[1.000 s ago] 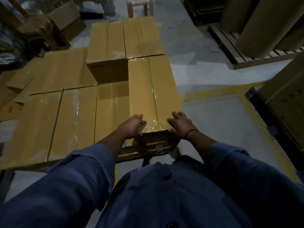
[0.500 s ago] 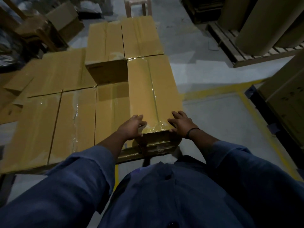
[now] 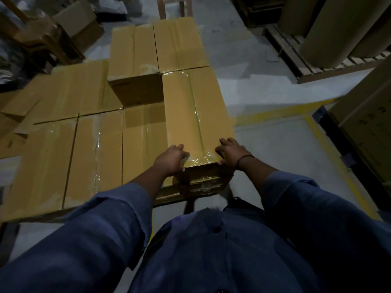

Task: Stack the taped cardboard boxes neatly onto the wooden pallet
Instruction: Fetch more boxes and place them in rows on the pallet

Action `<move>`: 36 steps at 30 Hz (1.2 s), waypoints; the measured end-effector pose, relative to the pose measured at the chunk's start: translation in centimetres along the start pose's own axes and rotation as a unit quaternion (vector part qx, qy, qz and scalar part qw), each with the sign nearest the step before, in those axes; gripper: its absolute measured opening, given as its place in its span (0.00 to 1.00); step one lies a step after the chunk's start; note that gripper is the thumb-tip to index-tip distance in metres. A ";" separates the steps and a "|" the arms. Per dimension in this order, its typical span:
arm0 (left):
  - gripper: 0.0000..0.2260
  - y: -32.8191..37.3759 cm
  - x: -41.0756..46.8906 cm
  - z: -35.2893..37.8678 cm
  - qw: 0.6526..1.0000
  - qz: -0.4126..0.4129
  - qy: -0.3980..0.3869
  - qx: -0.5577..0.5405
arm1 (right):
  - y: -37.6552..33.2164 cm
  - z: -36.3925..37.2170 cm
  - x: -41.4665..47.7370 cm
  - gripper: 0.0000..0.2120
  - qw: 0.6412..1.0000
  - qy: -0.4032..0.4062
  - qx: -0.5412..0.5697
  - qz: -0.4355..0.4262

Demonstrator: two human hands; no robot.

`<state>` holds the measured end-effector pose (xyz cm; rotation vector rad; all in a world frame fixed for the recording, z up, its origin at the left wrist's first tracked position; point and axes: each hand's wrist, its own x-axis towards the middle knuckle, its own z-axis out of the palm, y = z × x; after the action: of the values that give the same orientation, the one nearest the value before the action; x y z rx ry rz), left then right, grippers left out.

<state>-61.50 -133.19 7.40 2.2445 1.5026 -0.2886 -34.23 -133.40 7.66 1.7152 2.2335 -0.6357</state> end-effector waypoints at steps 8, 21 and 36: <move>0.26 -0.1 -2.5 1.1 0.999 -0.012 0.037 -0.012 | -0.9 1.6 -1.3 0.12 0.996 0.062 0.031 0.058; 0.13 -0.2 -3.9 2.6 0.990 -0.048 0.115 -0.063 | -0.5 3.1 -1.8 0.06 0.987 0.107 0.056 0.104; 0.18 0.0 -3.7 2.2 0.986 -0.055 0.131 -0.086 | 0.1 2.9 -1.1 0.06 0.989 0.109 0.013 0.096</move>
<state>-62.88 -137.26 6.91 2.1300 1.7166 0.1065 -34.07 -135.69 5.58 2.0706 2.1664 -0.4533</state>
